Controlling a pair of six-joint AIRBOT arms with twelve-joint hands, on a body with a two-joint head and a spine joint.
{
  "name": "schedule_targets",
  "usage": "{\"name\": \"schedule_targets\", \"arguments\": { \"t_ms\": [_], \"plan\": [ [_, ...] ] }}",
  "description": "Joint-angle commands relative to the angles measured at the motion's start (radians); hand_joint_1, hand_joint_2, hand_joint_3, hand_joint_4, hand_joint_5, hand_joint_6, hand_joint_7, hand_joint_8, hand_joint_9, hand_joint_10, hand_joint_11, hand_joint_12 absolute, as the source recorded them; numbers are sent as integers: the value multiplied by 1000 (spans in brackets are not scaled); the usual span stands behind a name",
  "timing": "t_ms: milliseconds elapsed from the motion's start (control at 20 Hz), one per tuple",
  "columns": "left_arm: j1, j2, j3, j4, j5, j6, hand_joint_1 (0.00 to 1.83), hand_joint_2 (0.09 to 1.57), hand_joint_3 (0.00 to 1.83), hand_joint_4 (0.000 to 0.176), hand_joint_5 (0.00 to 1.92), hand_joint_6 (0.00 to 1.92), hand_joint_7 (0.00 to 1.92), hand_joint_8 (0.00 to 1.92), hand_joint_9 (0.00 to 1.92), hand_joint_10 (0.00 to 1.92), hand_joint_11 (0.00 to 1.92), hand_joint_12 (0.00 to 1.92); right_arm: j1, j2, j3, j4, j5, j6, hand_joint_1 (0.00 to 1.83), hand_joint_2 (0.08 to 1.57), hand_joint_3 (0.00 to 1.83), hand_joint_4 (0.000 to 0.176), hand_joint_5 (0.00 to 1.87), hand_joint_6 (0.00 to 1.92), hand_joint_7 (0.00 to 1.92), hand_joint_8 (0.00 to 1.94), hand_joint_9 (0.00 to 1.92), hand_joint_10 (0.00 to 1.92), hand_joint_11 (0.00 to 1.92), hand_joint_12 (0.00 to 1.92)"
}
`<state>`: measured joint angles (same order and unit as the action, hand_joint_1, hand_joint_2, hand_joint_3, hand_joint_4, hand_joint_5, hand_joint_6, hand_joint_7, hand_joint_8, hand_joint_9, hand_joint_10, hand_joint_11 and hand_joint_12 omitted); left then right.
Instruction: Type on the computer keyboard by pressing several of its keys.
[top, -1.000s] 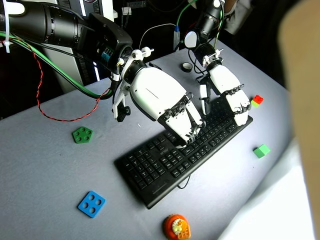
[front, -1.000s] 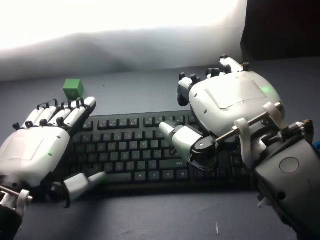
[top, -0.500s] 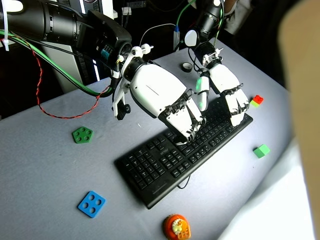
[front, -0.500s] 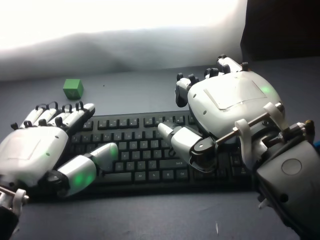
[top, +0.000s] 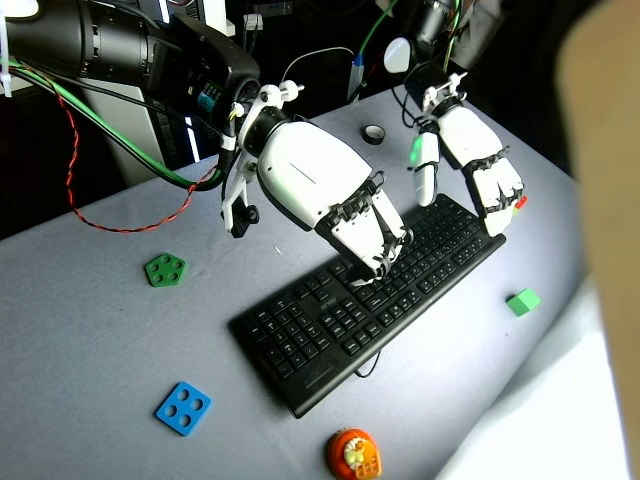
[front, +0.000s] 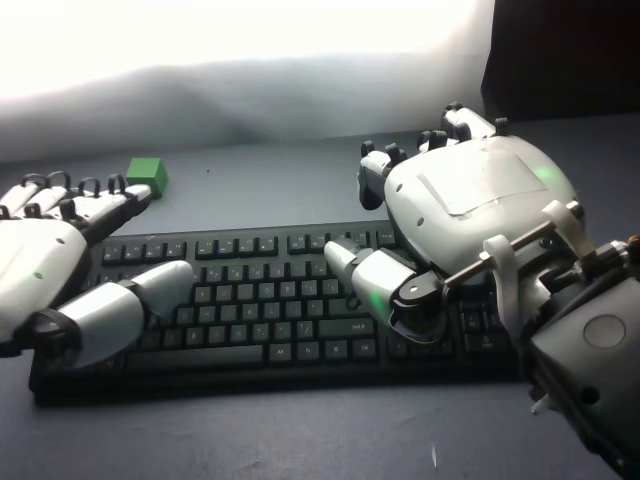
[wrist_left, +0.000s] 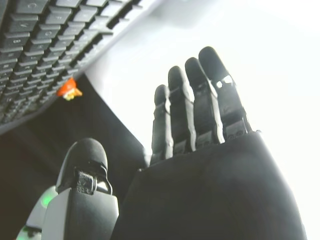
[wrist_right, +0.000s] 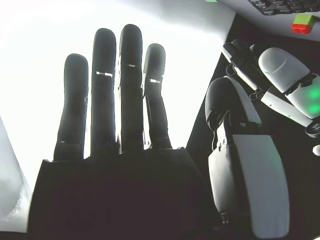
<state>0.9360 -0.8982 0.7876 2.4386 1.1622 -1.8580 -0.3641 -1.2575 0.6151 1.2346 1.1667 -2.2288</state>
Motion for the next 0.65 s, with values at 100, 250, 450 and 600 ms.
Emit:
{"name": "schedule_targets", "arguments": {
  "t_ms": [100, 250, 450, 600],
  "plan": [
    [-44, 67, -35, 45, 44, -4, 3, 1329, 4, 0, 552, 692, 630, 725, 380, 1156, 38, 1661, 22, 22, -9, -100, 39, -6, 301, 1279, 0, 0, 715, 1094, 818, 1166, 675, 1514, 412, 1911],
    [-78, 120, -72, 45, -13, -2, 205, 1344, 0, 0, 843, 955, 877, 1260, 733, 1605, 464, 1913, 22, 34, -19, -100, 35, -9, 230, 1308, 6, 0, 813, 1374, 1065, 1429, 971, 1786, 823, 1921],
    [-108, 180, -114, 45, -77, 4, 327, 1377, 1, 0, 924, 1390, 1150, 1438, 1079, 1738, 876, 1921, 22, 49, -35, -100, 32, -14, 131, 1396, 21, 0, 1038, 1600, 1258, 1592, 1197, 1903, 1146, 1921],
    [-117, 226, -137, 46, -118, 5, 421, 1391, 3, 0, 921, 1627, 1150, 1556, 1101, 1789, 940, 1921, 23, 61, -40, -100, 30, -20, 285, 1445, 24, 0, 1018, 1691, 1267, 1689, 1232, 1921, 1184, 1921]
  ]
}}
